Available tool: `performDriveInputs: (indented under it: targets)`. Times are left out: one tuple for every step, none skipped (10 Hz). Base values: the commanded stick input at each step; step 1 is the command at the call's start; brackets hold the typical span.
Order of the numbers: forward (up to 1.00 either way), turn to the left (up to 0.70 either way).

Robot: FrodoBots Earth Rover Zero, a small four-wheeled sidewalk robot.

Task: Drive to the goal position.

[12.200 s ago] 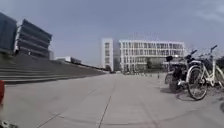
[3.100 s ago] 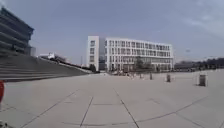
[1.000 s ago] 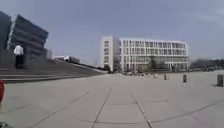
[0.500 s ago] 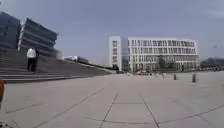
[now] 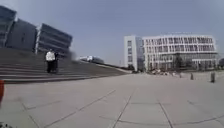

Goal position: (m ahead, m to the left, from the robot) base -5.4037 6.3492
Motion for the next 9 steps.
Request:
performDriveInputs:
  targets:
    - [0.0,0.7]
    - [0.0,0.7]
    - [0.0,0.7]
    - [0.0,0.7]
    - [0.0,0.7]
    - [0.0,0.7]
    - [0.0,0.7]
    - [0.0,0.7]
    - [0.0,0.7]
